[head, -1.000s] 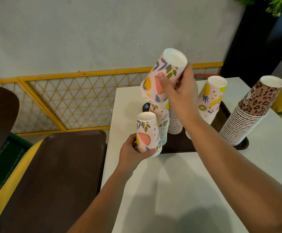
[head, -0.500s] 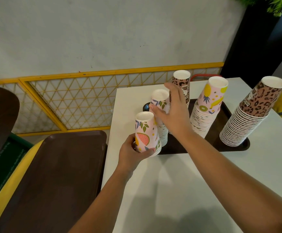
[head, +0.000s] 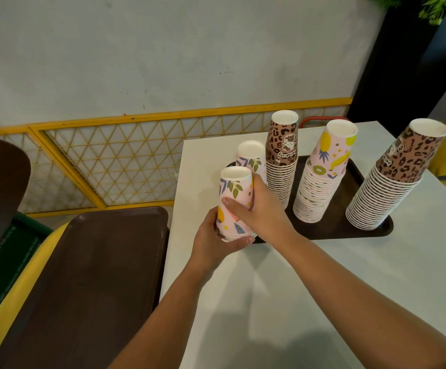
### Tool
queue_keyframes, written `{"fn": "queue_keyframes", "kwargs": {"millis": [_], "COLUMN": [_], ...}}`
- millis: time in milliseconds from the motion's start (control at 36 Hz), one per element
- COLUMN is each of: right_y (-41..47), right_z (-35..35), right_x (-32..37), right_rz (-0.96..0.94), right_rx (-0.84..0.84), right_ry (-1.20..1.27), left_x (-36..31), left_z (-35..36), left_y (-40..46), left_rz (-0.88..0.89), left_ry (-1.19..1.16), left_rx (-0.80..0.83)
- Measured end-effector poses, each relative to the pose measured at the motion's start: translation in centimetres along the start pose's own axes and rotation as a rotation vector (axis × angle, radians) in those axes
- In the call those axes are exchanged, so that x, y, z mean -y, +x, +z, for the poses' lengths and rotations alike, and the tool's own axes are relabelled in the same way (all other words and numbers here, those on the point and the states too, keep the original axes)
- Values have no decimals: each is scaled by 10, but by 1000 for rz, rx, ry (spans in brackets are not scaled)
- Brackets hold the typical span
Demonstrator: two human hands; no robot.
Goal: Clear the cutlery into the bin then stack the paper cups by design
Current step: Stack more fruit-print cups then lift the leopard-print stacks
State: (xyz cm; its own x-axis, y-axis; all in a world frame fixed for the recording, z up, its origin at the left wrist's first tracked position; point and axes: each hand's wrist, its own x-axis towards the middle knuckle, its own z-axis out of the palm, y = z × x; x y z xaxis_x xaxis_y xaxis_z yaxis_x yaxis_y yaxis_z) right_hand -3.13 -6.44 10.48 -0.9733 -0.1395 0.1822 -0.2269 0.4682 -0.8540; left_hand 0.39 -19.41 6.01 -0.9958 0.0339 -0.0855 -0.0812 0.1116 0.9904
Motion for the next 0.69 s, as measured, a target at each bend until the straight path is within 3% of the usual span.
{"fn": "queue_keyframes", "kwargs": {"millis": [250,583,694], "right_y": [5,46,63], "right_z": [-12,-62,-60], "right_x": [14,72,59], "right_rz": [-35,-274,-269], "right_rx": [-82,-442,-411], "right_ry": [92,292,208], "left_x": [-3,4,3], "left_z": [-4,-4,-7], "left_y": [1,-4,-3], "left_rz": [5,-11,9], "left_ry": [-46,-22,-39], "left_rx": [16,11,-8]}}
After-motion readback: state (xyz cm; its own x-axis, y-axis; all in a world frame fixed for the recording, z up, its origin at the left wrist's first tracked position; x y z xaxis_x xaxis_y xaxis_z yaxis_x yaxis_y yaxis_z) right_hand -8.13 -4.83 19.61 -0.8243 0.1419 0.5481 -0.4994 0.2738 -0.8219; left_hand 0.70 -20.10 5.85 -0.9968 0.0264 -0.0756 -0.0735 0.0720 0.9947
